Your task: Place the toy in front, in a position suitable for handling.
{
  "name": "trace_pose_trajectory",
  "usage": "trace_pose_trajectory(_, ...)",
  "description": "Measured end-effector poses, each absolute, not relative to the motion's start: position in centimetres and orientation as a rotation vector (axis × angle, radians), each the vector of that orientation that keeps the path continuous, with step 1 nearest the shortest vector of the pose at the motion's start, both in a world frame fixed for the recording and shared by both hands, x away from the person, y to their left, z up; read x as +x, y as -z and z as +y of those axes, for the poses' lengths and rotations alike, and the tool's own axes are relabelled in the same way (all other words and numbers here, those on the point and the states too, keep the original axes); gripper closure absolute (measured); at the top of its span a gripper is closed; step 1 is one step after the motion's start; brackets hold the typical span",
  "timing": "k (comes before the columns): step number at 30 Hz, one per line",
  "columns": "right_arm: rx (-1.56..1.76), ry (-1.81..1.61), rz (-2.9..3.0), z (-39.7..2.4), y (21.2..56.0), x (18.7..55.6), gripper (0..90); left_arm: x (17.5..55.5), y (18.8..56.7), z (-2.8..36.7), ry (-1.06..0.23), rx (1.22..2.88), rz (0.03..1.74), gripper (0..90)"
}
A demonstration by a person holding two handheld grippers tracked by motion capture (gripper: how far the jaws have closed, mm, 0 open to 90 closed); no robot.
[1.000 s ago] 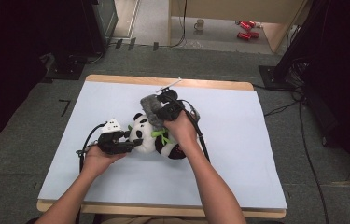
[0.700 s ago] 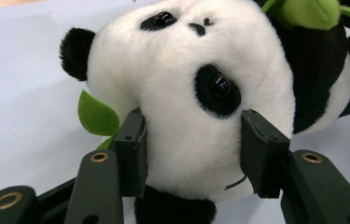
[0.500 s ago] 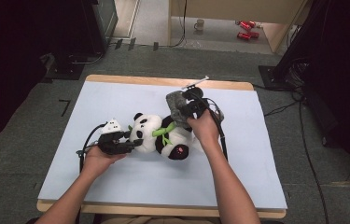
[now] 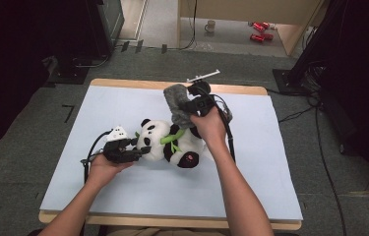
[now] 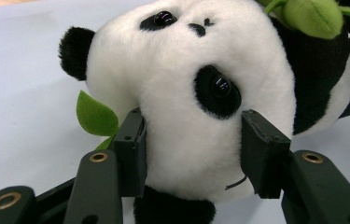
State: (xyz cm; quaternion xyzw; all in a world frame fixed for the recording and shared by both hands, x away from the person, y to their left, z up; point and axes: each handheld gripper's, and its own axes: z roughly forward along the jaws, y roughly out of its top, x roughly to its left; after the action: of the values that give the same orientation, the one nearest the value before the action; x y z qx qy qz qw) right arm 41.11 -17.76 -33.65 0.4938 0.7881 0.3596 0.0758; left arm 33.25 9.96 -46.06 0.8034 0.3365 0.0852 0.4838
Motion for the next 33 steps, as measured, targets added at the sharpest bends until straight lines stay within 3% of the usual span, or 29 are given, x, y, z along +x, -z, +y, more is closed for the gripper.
trace_pose_trajectory(9, 1.397, -1.143, 2.501, -11.0, 34.7, 41.8, 78.2, 33.3, 46.1, 10.0, -0.201, 1.95, 0.822, 48.4)
trace_pose_trajectory(16, 1.392, -1.026, 2.615, -8.3, 37.8, 41.9, 78.0, 33.5, 46.0, 10.1, -0.188, 1.963, 0.828, 48.2)
trace_pose_trajectory(33, 1.495, -1.018, 2.473, -16.1, 39.1, 40.3, 78.2, 33.8, 45.8, 9.8, -0.156, 1.968, 0.846, 48.0)
